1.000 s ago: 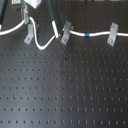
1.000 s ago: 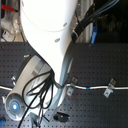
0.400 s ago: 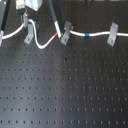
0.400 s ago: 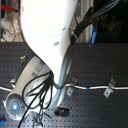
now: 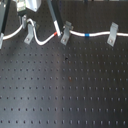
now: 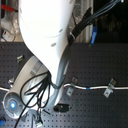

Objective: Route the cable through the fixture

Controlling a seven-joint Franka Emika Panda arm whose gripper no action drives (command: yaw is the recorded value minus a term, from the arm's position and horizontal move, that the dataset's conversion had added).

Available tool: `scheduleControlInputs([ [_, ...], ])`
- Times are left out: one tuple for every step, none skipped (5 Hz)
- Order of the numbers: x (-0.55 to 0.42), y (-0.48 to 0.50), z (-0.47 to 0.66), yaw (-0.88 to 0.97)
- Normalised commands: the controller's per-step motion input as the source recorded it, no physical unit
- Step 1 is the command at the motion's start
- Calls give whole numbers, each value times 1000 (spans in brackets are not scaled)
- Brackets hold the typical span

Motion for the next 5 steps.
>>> scheduleControlInputs([
  [-137,-210,168,-114],
  [-130,-234,174,-89],
  [-102,-274,63,0],
  [-86,-231,71,0],
  [-62,-164,34,0],
])
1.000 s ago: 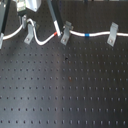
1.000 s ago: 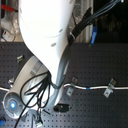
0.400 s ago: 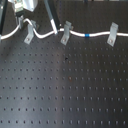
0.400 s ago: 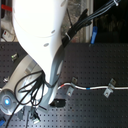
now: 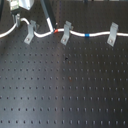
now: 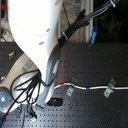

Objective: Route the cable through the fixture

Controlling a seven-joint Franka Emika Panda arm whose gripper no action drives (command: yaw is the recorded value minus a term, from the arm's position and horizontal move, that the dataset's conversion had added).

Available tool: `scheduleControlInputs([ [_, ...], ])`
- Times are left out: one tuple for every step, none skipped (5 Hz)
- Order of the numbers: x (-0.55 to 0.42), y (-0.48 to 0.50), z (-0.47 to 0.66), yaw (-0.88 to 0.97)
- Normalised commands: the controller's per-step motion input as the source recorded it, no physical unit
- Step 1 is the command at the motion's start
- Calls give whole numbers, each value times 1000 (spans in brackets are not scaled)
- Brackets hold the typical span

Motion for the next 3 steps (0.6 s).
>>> scheduleControlInputs([
  [118,-189,-128,420],
  [88,-126,-183,560],
  [34,55,-1,0],
])
